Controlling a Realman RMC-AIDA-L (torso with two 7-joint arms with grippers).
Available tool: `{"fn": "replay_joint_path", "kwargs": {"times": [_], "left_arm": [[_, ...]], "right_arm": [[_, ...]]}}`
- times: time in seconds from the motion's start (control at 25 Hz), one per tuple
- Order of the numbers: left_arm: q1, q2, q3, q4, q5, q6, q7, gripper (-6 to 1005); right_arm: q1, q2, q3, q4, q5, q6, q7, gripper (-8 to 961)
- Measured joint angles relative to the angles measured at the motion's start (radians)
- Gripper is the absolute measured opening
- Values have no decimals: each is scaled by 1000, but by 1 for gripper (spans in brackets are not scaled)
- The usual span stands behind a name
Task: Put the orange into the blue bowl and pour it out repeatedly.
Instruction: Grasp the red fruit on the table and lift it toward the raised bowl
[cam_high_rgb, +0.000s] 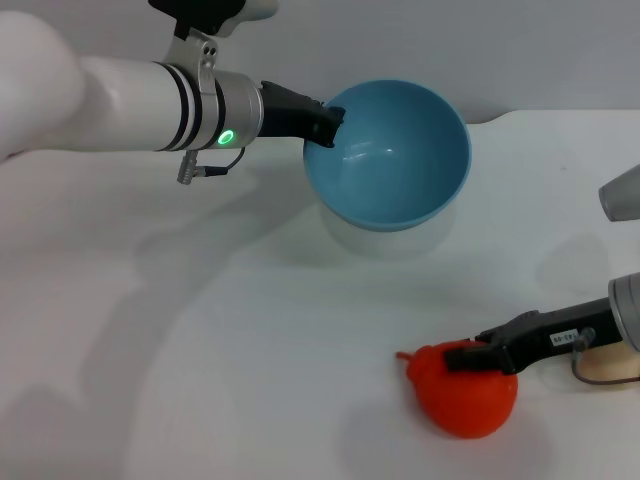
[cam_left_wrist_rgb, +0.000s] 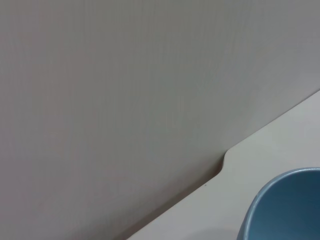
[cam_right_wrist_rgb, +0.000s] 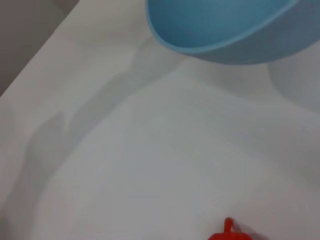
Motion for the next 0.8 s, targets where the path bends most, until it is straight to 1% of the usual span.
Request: {"fn": "replay_joint_path", "kwargs": {"times": [0.16,0.32,0.48,0.68,0.72,0.76,0.8], "left_arm": [[0,-1,0,-3,0,-1,-1,-2],[2,0,0,-5,0,0,-2,-2],[7,3,0,-8,0,0,-2,-2],[9,3,0,-8,1,0,-1,-1],[9,3,0,-9,5,2,-1,-1],[9,3,-2,-8,15,12,-1,-2],[7,3,-6,-8,27,29,-2,-2]], "right_arm": [[0,1,-12,-4,0,-1,-1,112],[-15,4,-14,-40,45,-6,-19,83],[-49,0,-6,-101,166,-73,-75,56],[-86,2,-2,-236,226,-145,-78,37],[-106,0,0,-307,275,-182,-74,37],[-117,-1,3,-350,303,-203,-70,37],[-117,-1,3,-350,303,-203,-70,38]]}}
